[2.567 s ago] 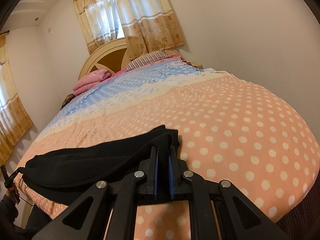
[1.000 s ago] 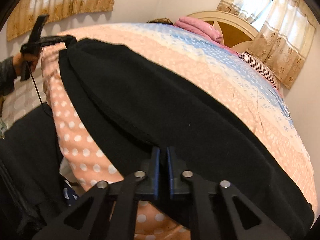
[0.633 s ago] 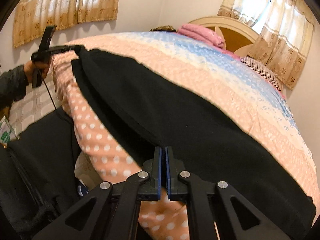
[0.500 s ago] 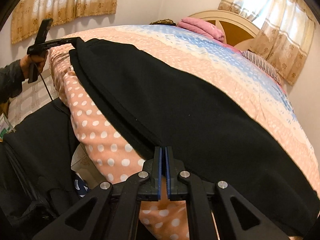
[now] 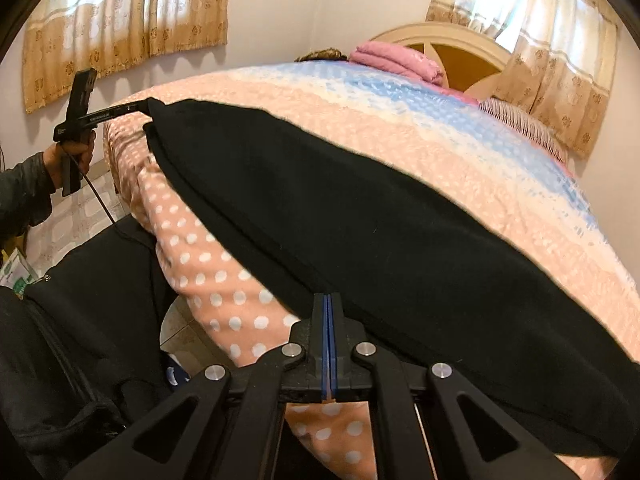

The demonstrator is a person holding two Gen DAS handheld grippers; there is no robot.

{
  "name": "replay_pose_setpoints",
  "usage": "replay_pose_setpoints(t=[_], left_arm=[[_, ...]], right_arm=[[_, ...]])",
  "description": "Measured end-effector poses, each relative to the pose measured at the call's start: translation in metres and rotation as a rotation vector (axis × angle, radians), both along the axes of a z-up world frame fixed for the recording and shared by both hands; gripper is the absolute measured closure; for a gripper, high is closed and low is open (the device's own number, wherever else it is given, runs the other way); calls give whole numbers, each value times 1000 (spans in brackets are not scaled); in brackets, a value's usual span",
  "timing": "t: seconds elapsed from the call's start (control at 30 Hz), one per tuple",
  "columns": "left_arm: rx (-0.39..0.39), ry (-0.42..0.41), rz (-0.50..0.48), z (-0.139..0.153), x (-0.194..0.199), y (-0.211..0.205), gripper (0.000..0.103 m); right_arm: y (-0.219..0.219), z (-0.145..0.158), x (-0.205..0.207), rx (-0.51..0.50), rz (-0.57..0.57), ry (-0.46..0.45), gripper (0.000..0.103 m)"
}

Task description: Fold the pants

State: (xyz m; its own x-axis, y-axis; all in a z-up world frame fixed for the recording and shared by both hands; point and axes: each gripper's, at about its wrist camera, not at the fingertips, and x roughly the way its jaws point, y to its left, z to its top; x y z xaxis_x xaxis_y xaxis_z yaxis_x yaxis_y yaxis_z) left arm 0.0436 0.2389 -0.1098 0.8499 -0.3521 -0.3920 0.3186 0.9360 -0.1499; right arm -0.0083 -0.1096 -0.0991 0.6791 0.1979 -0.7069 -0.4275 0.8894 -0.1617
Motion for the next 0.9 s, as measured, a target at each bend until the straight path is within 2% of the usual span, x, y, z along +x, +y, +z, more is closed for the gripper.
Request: replay_pose_setpoints(t=[0.13,0.4,0.43,0.47,0.53,0.63,0.67,0.73,0.83,0.87,0.9], left_arm=[[3,8,5,0,4,-2,85],[1,21,5,0,9,-2,85],[-1,22,5,0,9,-2,85],[-3,23,5,0,10,-2,85],[-2,23,5,0,10,-3,85],[-4,22,3,0,11,-2,85],[-5,21,2,0,11,-2,85],[-4,19,2,0,12,-2,85],[-5,20,3,-1,12,-3,85],[-2,22,4,-1,12,-4,85],[0,23,4,-1,12,-4,85]], right_arm=[[6,-3,4,-42,22,-30,101],[26,-17,12,-118,60,-15,97],[26,-17,13,-113,61,-11,89],[25,-17,14,-106,60,-6,68],[24,-13,15,-77,52,-28,44],[24,-12,20,-58,52,-7,46],[25,-12,22,-62,47,-1,54],[24,-15,27,-66,36,16,60],[27,-24,32,-97,41,31,62],[28,-27,32,-109,40,31,74],[30,-28,33,-115,45,26,81]])
